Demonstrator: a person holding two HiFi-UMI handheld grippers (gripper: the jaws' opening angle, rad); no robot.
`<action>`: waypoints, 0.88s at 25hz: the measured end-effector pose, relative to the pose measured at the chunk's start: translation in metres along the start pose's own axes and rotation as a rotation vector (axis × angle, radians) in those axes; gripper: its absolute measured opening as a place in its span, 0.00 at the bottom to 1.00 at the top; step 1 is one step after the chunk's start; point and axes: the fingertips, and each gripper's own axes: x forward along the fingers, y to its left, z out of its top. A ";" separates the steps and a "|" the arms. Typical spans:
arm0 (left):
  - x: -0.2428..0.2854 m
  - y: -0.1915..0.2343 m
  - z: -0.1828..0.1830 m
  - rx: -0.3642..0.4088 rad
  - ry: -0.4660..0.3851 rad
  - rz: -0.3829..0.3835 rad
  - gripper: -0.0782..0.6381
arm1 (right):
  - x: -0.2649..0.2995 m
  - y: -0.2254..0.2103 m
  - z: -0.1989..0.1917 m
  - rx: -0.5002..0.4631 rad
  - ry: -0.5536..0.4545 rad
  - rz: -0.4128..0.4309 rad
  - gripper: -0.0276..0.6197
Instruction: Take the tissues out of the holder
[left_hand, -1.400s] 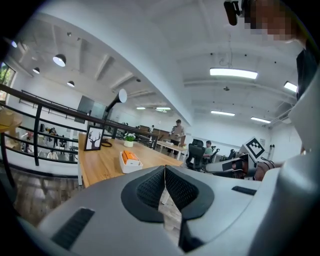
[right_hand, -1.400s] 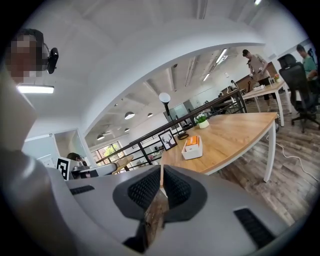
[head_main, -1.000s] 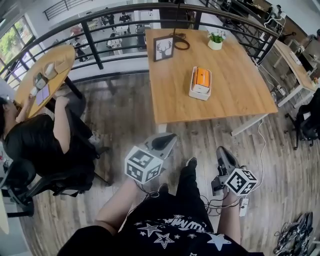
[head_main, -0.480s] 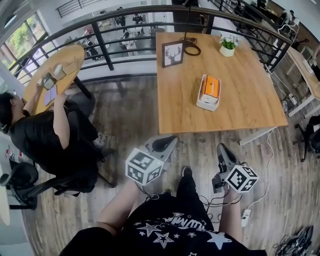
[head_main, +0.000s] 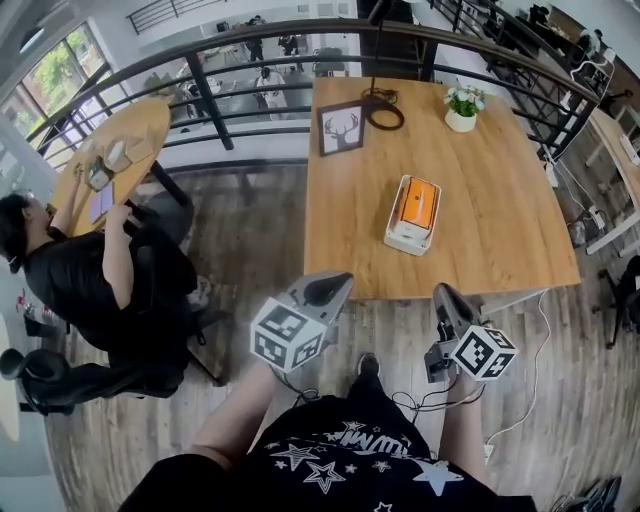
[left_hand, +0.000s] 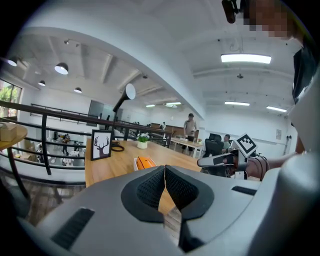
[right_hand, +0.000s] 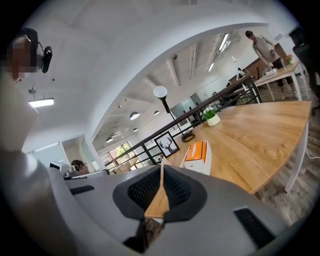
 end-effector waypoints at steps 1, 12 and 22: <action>0.009 0.003 0.006 0.005 -0.002 0.006 0.13 | 0.007 -0.006 0.008 0.001 0.000 0.008 0.08; 0.087 0.022 0.036 0.012 -0.011 0.081 0.13 | 0.062 -0.066 0.067 -0.024 0.023 0.075 0.08; 0.119 0.024 0.033 0.005 -0.006 0.124 0.13 | 0.103 -0.077 0.071 -0.072 0.096 0.136 0.08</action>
